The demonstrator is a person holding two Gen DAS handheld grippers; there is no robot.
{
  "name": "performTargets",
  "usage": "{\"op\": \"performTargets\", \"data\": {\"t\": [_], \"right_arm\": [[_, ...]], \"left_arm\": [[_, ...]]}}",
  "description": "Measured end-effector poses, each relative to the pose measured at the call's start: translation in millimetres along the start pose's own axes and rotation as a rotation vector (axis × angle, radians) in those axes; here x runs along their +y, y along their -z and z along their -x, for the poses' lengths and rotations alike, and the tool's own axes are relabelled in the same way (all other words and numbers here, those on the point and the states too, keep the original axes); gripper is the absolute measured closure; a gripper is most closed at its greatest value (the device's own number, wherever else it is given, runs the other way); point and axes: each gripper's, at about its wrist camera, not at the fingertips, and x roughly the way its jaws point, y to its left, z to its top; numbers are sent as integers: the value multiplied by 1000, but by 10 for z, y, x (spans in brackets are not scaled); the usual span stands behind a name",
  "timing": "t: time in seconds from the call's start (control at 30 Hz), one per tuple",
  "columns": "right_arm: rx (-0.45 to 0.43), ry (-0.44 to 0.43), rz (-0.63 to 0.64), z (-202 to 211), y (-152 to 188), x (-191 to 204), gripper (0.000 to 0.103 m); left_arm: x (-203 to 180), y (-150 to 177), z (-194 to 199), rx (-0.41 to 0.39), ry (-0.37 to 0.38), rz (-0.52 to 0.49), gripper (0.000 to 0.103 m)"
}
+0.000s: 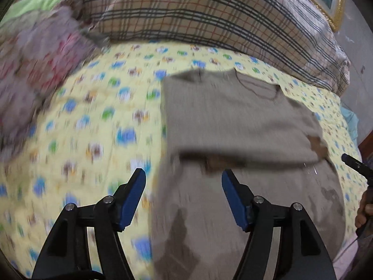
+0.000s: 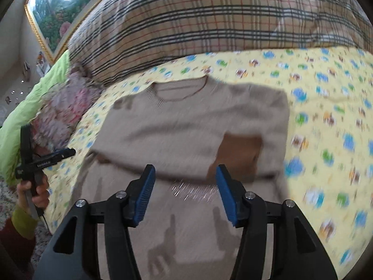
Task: Fold small clothes
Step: 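Move both grippers to the brown ribbed hem of the sweater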
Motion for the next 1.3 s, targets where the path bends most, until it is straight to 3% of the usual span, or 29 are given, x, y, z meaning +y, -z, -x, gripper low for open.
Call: {"op": "performTargets", "data": {"t": [0.2, 0.43, 0.67, 0.8, 1.3], "right_arm": [[-15, -18, -33, 272, 442, 104, 44], [-30, -26, -71, 533, 873, 110, 44], [-27, -3, -78, 789, 1207, 54, 44], [-25, 3, -78, 904, 1376, 50, 43], [2, -61, 5, 1154, 2063, 168, 42]], "left_arm": [[-76, 583, 372, -25, -14, 18, 32], [-37, 943, 586, -34, -31, 37, 30], [123, 1235, 654, 6, -42, 54, 30], [169, 1388, 698, 31, -4, 76, 29], [186, 2001, 780, 124, 45, 13, 29]]}}
